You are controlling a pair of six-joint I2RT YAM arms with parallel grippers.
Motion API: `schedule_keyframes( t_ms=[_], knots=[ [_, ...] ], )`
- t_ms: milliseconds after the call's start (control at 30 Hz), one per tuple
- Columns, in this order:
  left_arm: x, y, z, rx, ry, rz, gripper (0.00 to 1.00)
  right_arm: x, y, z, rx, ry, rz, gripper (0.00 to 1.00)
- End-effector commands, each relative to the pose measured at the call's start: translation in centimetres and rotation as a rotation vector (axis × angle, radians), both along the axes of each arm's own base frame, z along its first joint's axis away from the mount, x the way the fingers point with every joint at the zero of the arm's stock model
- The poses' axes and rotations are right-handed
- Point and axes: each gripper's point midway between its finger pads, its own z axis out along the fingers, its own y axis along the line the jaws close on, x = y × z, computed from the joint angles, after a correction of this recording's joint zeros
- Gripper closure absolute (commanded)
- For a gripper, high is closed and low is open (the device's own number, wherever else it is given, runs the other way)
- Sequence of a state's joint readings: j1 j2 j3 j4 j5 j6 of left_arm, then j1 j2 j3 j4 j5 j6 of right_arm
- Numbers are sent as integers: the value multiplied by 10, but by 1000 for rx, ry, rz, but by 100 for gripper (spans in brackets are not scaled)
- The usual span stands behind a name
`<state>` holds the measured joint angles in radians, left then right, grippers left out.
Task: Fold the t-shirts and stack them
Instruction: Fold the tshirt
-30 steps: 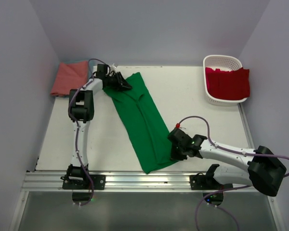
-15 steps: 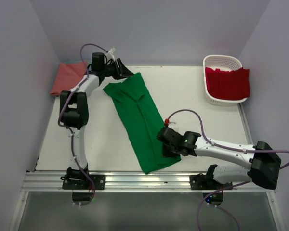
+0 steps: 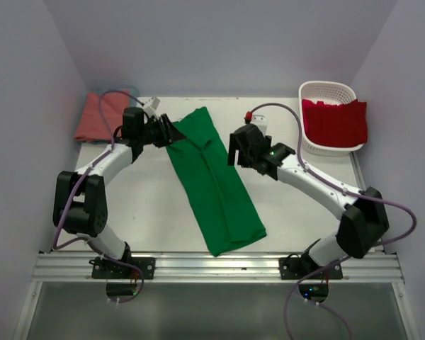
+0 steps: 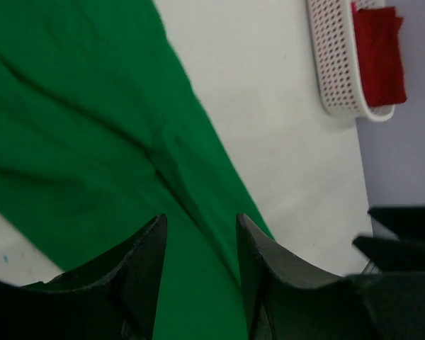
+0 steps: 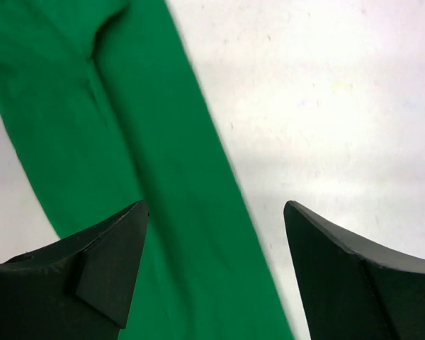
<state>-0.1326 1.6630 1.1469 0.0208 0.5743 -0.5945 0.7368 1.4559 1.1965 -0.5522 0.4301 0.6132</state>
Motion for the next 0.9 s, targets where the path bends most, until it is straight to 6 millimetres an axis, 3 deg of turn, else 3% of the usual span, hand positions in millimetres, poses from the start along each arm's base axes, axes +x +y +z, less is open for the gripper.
schedule_keyframes(
  t_ms=[0, 167, 300, 367, 400, 433, 500, 533, 600, 633, 867],
  knots=[
    [-41, -7, 5, 40, -37, 11, 53, 65, 20, 15, 70, -55, 76, 20],
    [-113, 1, -6, 76, 7, 9, 53, 117, 69, -10, 189, 54, 228, 41],
    [-151, 20, -7, 118, 7, 59, 53, 151, 105, -24, 357, 102, 332, 44],
    [-164, 25, 7, 110, -37, 69, 53, 163, 113, -33, 405, 122, 343, 43],
    [-168, 27, 9, 117, -42, 77, 53, 176, 116, -22, 442, 102, 353, 44],
    [-174, 29, 8, 121, -27, 77, 53, 179, 122, -45, 471, 159, 358, 44],
    [-182, 33, 12, 130, -32, 86, 53, 193, 129, -44, 503, 157, 364, 46],
    [-183, 34, 13, 132, -36, 90, 53, 194, 133, -62, 510, 193, 366, 46],
    [-187, 36, 12, 145, -37, 92, 53, 202, 138, -63, 530, 200, 369, 47],
    [-190, 38, 9, 152, -26, 92, 53, 201, 143, -77, 545, 233, 365, 48],
    [-196, 40, 0, 166, -4, 91, 53, 211, 143, -83, 543, 215, 333, 53]
  ],
)
